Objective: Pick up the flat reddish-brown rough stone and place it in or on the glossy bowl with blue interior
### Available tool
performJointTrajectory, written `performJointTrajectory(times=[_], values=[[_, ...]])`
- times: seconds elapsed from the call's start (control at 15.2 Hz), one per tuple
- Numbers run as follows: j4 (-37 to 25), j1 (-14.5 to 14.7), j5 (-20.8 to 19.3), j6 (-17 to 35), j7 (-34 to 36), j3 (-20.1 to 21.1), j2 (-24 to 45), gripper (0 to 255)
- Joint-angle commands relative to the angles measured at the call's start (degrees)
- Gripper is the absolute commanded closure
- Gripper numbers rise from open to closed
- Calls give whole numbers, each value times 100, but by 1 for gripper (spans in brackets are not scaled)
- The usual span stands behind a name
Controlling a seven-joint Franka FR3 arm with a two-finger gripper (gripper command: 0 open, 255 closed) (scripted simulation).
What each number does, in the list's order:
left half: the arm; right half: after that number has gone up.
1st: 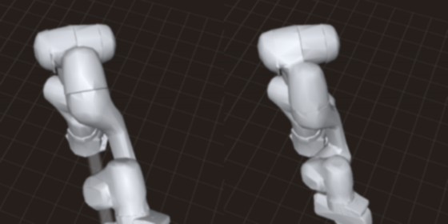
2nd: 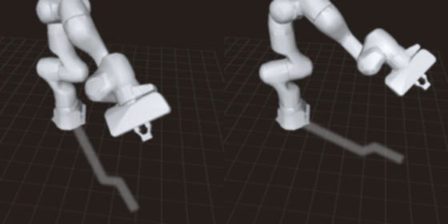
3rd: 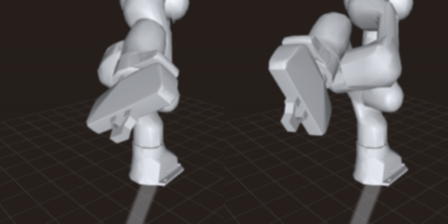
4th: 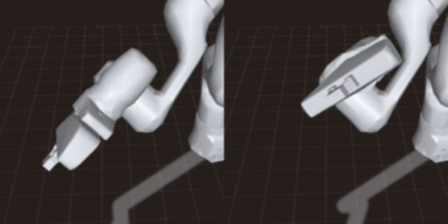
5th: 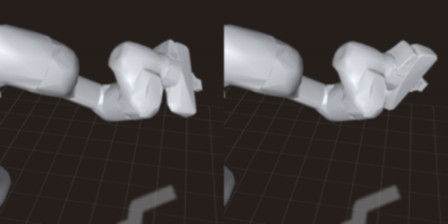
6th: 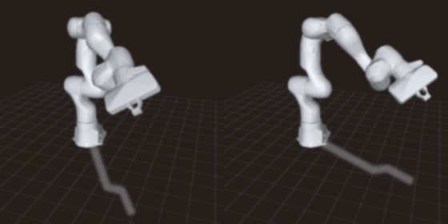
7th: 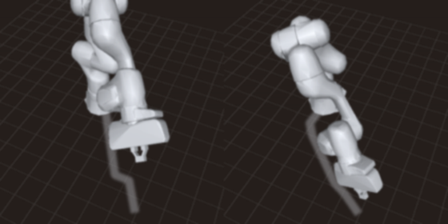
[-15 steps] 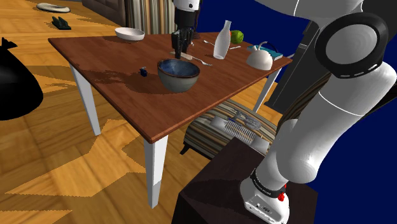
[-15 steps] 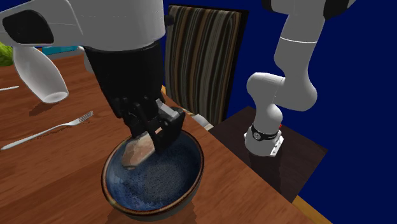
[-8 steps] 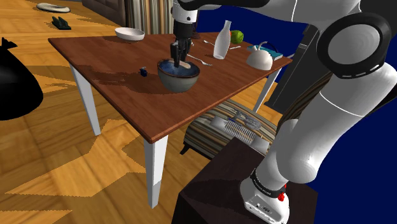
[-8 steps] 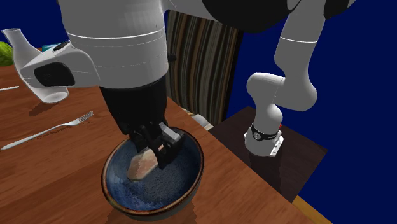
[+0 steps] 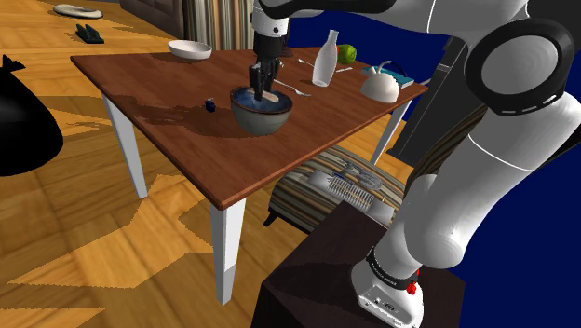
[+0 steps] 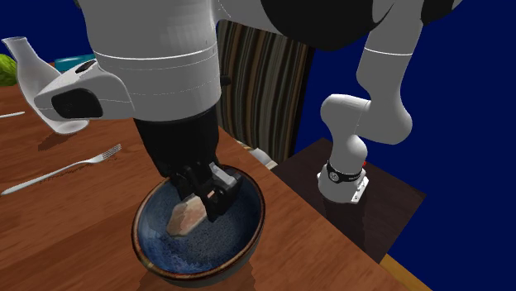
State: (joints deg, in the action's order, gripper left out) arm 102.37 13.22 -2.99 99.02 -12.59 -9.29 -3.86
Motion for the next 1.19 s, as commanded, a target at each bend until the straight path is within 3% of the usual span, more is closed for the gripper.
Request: performJointTrajectory(times=[0.0, 0.33, 0.59, 1.12], values=[[0, 0, 0, 0, 0, 0, 0, 0], [0, 0, 0, 0, 0, 0, 0, 0], [-862, 11, 22, -752, -19, 11, 111, 0], [-862, 11, 22, -752, -19, 10, 111, 0]])
